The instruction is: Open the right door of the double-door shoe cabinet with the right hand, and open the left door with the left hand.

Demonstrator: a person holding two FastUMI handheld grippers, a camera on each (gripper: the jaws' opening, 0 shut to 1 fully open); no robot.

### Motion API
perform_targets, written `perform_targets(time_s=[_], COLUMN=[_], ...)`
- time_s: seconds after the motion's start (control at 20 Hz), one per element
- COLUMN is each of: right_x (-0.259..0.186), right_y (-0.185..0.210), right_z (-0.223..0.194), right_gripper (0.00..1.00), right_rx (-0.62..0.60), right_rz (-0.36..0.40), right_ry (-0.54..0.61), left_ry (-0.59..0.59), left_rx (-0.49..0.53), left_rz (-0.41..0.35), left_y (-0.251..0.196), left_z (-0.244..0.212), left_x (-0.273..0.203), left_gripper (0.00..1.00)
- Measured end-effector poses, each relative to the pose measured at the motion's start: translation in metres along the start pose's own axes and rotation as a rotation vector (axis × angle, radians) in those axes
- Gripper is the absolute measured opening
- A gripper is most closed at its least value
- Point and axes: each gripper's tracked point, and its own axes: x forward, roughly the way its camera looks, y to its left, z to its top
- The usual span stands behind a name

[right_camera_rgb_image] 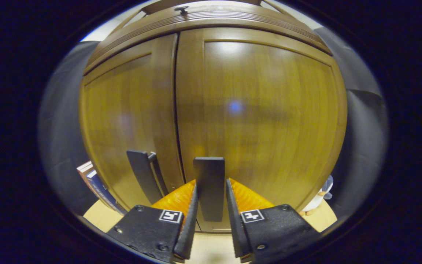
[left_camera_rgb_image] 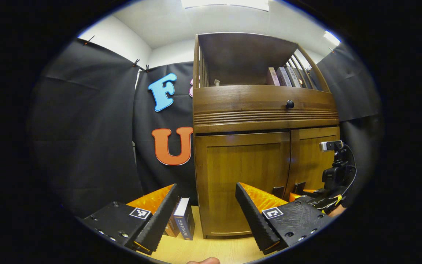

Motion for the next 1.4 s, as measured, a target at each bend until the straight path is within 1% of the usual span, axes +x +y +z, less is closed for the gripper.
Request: perform_targets(time_s=[0.05, 0.1, 0.25, 0.45, 0.55, 0.7, 0.9, 1.05, 1.2, 1.3, 1.4], right_x=[0.002, 0.001, -0.002, -0.011, -0.024, -0.045, -0.067, -0.085, -0.101, -0.115, -0.13], right_y=[0.0, -0.002, -0.002, -0.001, -0.004, -0.01, -0.016, -0.023, -0.034, -0.042, -0.048], right_z=[0.0, 0.0, -0.002, -0.006, -0.01, -0.013, -0.019, -0.023, -0.028, -0.031, -0.035], right_gripper=[0.38, 0.38, 0.32, 0.31, 0.31, 0.31, 0.31, 0.29, 0.29, 0.31, 0.28], right_rx=[0.004, 0.0, -0.012, -0.005, -0.005, 0.024, 0.021, 0.034, 0.034, 0.023, 0.029], right_rz=[-0.006, -0.009, 0.009, 0.018, 0.022, 0.039, 0.063, 0.077, 0.082, 0.092, 0.106], right_ry=[-0.002, -0.004, 0.026, 0.037, 0.027, 0.001, -0.008, -0.015, -0.017, -0.018, -0.016], left_ry=[0.0, 0.002, 0.018, 0.02, 0.019, 0.028, 0.04, 0.052, 0.067, 0.072, 0.085], left_rx=[0.0, 0.001, -0.003, -0.002, -0.009, -0.012, -0.009, -0.01, -0.015, -0.019, -0.022], left_rz=[-0.009, -0.017, -0.055, -0.068, -0.079, -0.105, -0.119, -0.135, -0.154, -0.171, -0.213], left_y=[-0.002, -0.002, -0.012, -0.016, -0.02, -0.032, -0.045, -0.058, -0.073, -0.083, -0.101], left_z=[0.0, 0.0, -0.005, -0.005, -0.005, -0.006, -0.011, -0.014, -0.018, -0.019, -0.024], left_x=[0.001, 0.001, 0.004, 0.008, 0.008, 0.002, 0.003, 0.006, 0.009, 0.01, 0.014], left_gripper=[0.95, 0.94, 0.95, 0.94, 0.94, 0.94, 0.94, 0.94, 0.94, 0.94, 0.94])
